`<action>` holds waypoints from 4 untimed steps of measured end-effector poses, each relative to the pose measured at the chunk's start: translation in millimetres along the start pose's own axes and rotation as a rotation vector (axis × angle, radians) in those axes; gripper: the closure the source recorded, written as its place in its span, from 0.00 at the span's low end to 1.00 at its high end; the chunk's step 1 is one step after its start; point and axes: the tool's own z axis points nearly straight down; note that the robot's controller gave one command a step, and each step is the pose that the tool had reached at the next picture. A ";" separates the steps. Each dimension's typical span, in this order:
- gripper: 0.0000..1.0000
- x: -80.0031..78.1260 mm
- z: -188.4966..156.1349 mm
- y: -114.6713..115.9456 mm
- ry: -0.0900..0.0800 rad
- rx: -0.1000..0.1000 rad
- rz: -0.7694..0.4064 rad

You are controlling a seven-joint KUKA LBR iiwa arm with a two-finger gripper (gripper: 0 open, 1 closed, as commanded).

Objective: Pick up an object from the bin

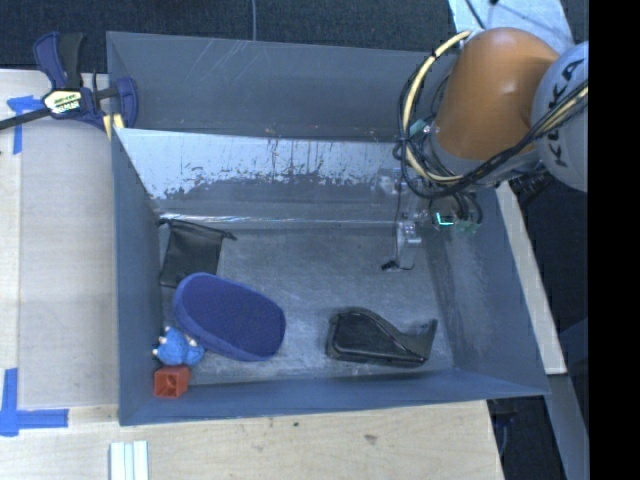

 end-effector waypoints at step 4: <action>1.00 115.2 115.5 21.6 0.014 0.007 -0.047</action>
Offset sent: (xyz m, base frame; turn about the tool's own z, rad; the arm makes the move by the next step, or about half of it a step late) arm -0.0522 0.0287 -0.0784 -0.0538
